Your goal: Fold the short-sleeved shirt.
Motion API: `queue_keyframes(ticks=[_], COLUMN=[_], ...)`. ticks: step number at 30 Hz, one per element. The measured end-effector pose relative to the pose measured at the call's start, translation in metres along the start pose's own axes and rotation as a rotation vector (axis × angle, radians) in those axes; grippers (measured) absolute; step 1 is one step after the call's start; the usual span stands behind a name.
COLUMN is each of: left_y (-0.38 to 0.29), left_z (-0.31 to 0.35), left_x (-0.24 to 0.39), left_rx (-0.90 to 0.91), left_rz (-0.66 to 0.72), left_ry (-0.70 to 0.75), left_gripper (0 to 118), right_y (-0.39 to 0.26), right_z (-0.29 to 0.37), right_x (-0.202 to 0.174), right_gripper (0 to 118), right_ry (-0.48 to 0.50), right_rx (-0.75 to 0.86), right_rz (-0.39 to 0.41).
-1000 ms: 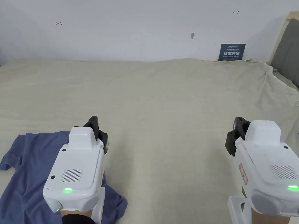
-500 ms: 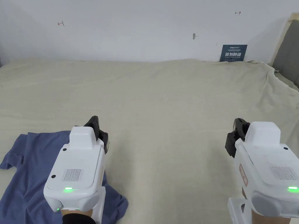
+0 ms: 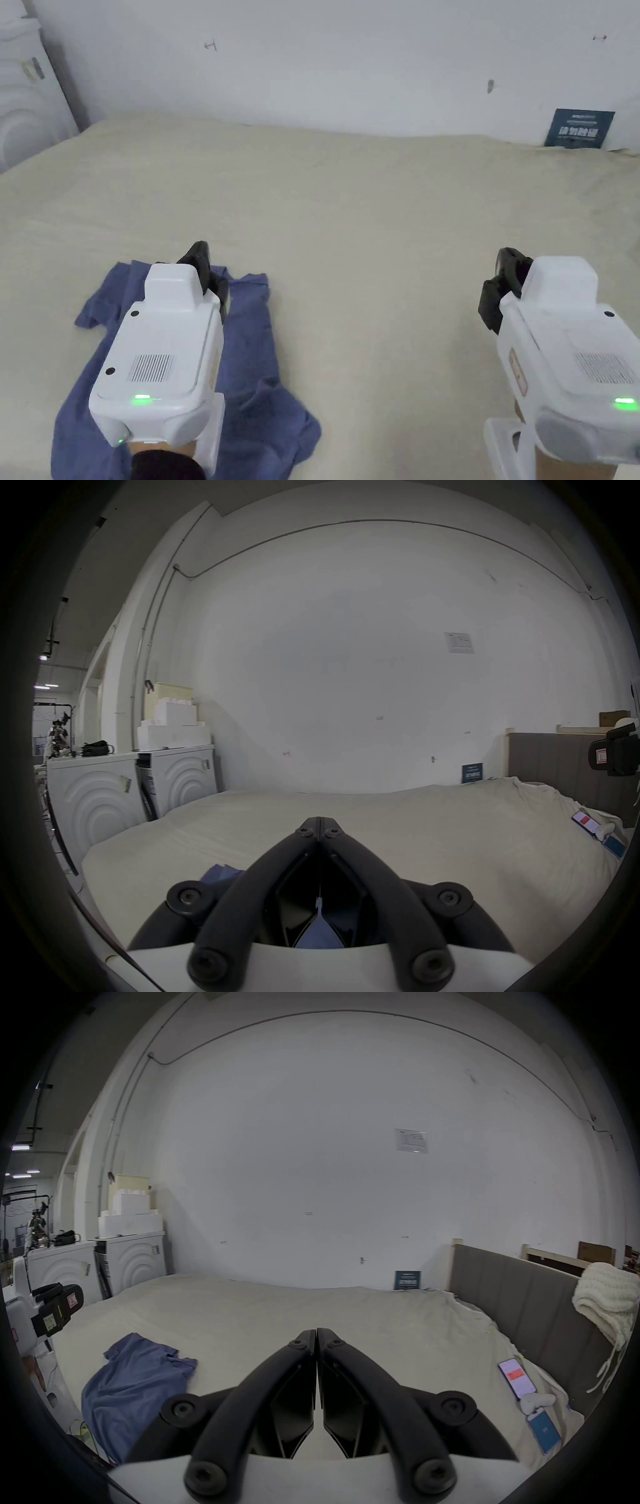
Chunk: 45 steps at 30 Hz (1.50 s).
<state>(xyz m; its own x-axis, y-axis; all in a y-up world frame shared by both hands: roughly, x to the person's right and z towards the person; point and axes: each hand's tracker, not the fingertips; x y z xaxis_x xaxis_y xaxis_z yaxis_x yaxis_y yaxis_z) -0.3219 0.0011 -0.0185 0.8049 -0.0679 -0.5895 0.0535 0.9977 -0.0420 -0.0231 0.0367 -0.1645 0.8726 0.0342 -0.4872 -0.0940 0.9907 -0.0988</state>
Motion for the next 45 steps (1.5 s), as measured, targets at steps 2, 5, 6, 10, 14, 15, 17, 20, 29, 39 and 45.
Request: queue_keyframes(ticks=[2, 5, 6, 10, 14, 15, 17, 20, 29, 39, 45], left_y=[0.000, -0.001, -0.001, -0.002, -0.002, -0.002, -0.003, -0.005, -0.014, -0.031, -0.053], left_z=[0.005, 0.013, 0.016, 0.029, 0.043, 0.046, 0.052, 0.059, 0.061, 0.007, -0.057], left_x=[-0.017, -0.043, -0.052, -0.085, -0.111, -0.117, -0.127, -0.139, -0.156, -0.160, -0.150], left_rx=[-0.002, -0.007, -0.009, -0.012, -0.015, -0.018, -0.022, -0.030, -0.058, -0.248, -0.485], left_rz=[-0.001, -0.003, -0.003, 0.001, -0.011, -0.011, -0.016, -0.019, -0.022, 0.062, 0.129], left_ry=[0.041, 0.102, 0.123, 0.204, 0.269, 0.281, 0.310, 0.340, 0.366, 0.214, 0.106], left_gripper=[0, 0, 0, 0, 0, 0, 0, 0, 0, 0, 2], right_y=[0.002, 0.005, 0.006, 0.009, 0.010, 0.010, 0.009, 0.008, 0.004, -0.003, -0.010], right_z=[-0.006, -0.014, -0.016, -0.022, -0.026, -0.027, -0.028, -0.029, -0.031, -0.040, -0.049], right_x=[-0.016, -0.040, -0.048, -0.079, -0.105, -0.111, -0.121, -0.136, -0.154, -0.148, -0.141], right_gripper=[1, 0, 1, 1, 1, 1, 1, 0, 1, 1, 1], right_ry=[0.041, 0.105, 0.127, 0.196, 0.256, 0.270, 0.297, 0.329, 0.373, 0.361, 0.333], right_rx=[0.006, 0.009, 0.011, 0.014, 0.015, 0.015, 0.011, 0.006, -0.003, -0.024, -0.050], right_rz=[0.005, 0.006, 0.008, 0.022, 0.018, 0.018, 0.018, 0.022, 0.031, 0.062, 0.079])
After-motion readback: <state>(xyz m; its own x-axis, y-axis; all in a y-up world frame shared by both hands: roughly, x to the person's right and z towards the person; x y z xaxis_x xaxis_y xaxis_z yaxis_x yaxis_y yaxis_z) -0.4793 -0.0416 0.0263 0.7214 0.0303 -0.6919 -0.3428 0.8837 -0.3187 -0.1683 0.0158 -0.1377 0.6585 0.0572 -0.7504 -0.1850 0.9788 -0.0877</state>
